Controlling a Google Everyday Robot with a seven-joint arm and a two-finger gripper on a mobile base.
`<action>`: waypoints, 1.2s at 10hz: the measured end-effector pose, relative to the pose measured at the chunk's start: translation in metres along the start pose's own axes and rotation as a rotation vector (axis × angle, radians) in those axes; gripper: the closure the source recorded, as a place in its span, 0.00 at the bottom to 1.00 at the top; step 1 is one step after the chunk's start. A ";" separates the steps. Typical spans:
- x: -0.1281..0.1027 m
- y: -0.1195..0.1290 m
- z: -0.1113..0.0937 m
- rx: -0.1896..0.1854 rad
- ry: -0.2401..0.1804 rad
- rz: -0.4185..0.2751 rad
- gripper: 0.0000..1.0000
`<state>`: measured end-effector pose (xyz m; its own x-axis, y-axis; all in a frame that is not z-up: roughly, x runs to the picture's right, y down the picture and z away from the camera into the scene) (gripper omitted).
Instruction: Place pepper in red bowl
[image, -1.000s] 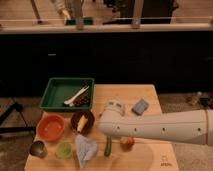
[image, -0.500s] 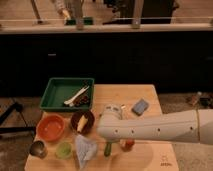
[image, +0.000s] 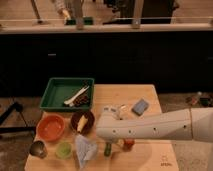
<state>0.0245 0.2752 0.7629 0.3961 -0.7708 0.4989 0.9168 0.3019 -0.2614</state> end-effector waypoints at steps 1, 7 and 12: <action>-0.001 0.000 0.004 -0.004 -0.001 0.001 0.20; 0.005 -0.003 0.022 -0.024 -0.018 0.023 0.23; 0.000 -0.005 0.030 -0.035 -0.045 0.021 0.72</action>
<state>0.0218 0.2901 0.7887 0.4177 -0.7381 0.5298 0.9063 0.2974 -0.3001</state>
